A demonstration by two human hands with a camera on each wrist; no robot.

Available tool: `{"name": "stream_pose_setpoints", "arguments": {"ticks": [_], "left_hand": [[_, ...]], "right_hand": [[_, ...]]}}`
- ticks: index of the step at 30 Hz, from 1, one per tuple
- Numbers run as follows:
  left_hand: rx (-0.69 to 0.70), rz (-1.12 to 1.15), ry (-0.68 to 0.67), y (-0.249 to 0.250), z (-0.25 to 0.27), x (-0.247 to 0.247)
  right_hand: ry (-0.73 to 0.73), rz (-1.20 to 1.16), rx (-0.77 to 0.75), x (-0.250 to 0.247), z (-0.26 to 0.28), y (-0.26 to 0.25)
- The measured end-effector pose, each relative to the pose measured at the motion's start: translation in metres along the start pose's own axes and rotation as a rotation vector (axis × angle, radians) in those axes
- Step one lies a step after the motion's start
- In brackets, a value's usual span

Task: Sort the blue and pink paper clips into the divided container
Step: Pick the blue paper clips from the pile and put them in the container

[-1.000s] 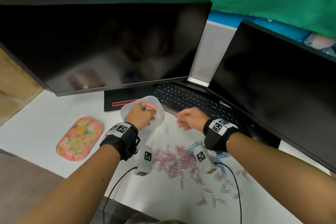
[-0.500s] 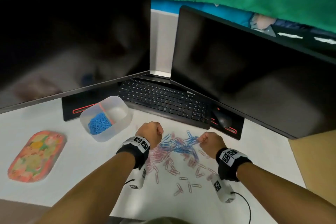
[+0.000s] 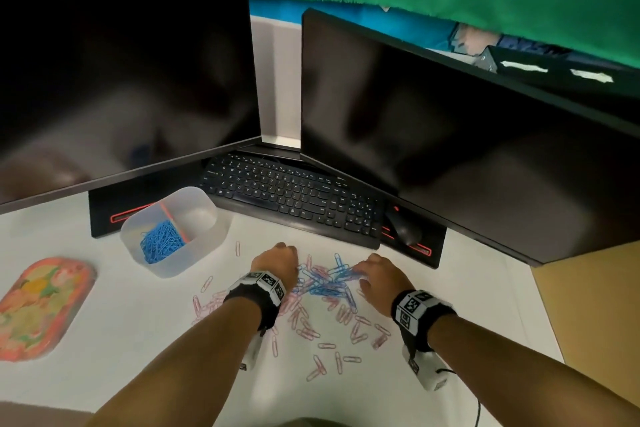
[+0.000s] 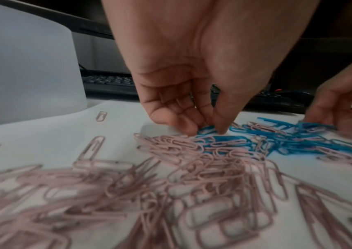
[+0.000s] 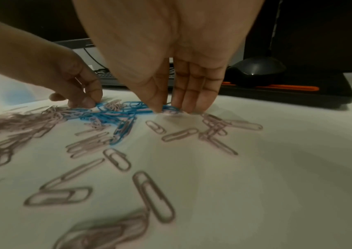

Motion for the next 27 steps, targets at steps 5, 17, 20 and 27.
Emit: {"name": "stream_pose_setpoints", "arguments": {"ticks": [5, 17, 20, 27], "left_hand": [[-0.003, 0.100, 0.018, -0.005, 0.004, -0.001], [0.052, 0.562, 0.090, -0.025, 0.015, -0.009], [0.054, 0.790, 0.075, -0.030, 0.016, -0.004], [0.073, 1.436, 0.027, -0.033, 0.017, -0.002]], "right_hand": [[0.061, -0.010, -0.038, -0.002, -0.001, 0.003], [0.093, -0.060, 0.007, -0.010, -0.029, -0.024], [0.085, -0.023, 0.080, -0.015, -0.038, -0.033], [-0.027, -0.113, 0.082, -0.016, -0.042, -0.035]]}}
Point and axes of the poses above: each hand's wrist, its own z-axis away from the middle knuckle, its own x-axis out of the palm, y = z × x, the point moved 5 cm from there along -z, towards the middle knuckle, and after that the axes turned 15 degrees about -y, right-handed, at the moved point
